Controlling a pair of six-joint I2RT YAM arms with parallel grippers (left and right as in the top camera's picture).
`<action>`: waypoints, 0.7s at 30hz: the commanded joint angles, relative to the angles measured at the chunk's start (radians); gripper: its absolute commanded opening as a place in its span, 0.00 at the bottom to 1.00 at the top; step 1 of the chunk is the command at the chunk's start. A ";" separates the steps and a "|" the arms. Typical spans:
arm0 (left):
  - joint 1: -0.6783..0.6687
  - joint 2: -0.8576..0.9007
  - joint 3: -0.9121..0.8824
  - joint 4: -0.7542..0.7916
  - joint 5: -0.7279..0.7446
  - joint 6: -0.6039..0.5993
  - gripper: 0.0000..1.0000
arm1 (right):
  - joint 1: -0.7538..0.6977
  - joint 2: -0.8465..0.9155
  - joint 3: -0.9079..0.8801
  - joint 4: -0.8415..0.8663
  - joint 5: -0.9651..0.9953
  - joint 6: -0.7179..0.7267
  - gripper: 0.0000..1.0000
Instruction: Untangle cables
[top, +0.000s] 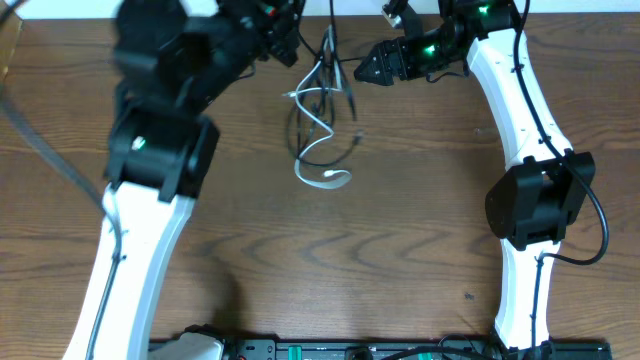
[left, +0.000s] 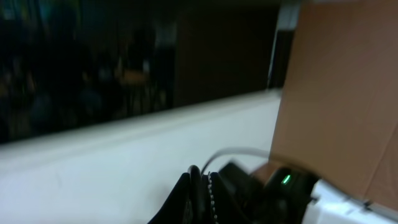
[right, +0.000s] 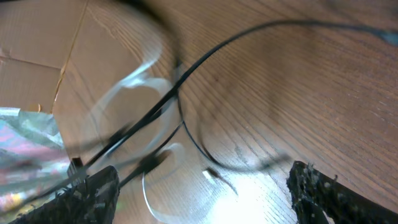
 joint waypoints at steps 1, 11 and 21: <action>0.008 -0.007 0.023 0.016 0.016 -0.009 0.07 | -0.008 -0.027 -0.001 -0.001 -0.023 -0.017 0.84; 0.053 0.013 0.023 0.005 0.011 -0.037 0.08 | -0.008 -0.027 -0.001 0.003 -0.115 -0.029 0.84; 0.056 0.059 0.023 -0.034 -0.003 -0.074 0.08 | -0.006 -0.065 0.000 -0.002 -0.145 -0.129 0.81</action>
